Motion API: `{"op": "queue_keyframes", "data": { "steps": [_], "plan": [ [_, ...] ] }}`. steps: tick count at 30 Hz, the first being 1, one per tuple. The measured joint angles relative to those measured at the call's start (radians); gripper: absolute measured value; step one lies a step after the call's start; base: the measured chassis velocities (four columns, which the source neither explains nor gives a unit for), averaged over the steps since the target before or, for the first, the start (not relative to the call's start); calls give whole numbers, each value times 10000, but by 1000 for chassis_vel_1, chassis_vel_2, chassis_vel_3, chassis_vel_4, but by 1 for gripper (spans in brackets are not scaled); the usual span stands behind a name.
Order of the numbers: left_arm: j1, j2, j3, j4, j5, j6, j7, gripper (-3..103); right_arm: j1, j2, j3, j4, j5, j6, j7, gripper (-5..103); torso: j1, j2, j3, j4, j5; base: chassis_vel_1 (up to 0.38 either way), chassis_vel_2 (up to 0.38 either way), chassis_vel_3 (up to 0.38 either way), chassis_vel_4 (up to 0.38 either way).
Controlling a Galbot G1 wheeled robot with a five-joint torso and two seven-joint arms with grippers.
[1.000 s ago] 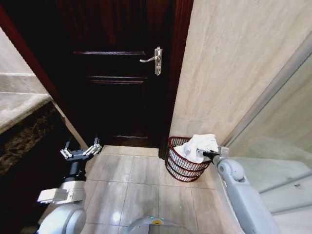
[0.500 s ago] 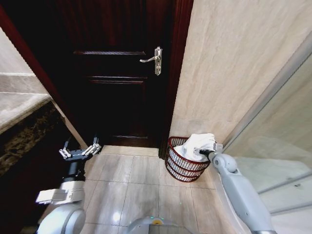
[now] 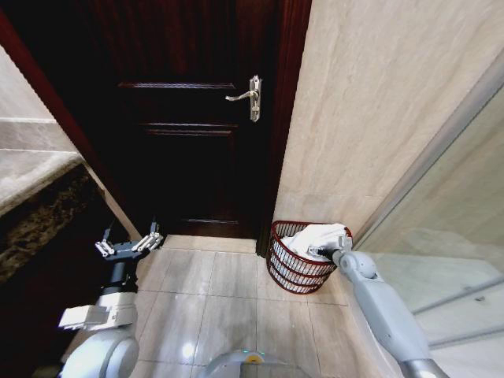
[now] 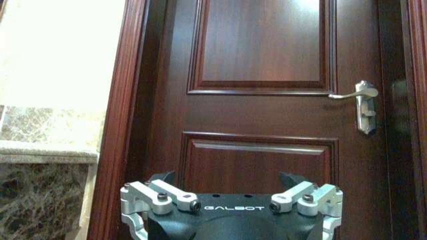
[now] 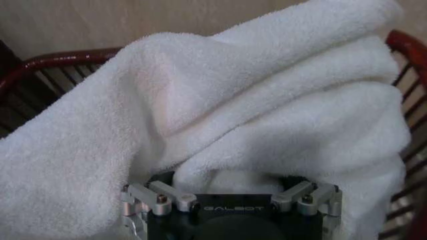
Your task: Discard the used towel into the hamper.
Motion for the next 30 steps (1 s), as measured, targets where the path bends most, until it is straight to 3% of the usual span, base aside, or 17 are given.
{"op": "queue_keyframes", "data": {
  "steps": [17,20,30],
  "plan": [
    [69,72,-278,-17,-139,-42,-12,100,856,872,-118,-1518,-1078,9,-151,100,-1,3,-2,2,-5,0,0,0,0],
    [12,168,-260,-25,-202,14,-14,100,608,844,58,-891,-879,7,191,100,1,0,4,5,10,0,0,0,0],
    [-60,131,218,-40,1,61,-29,100,-640,349,336,1779,-354,12,1083,100,0,0,1,2,6,0,0,0,0]
  ]
}}
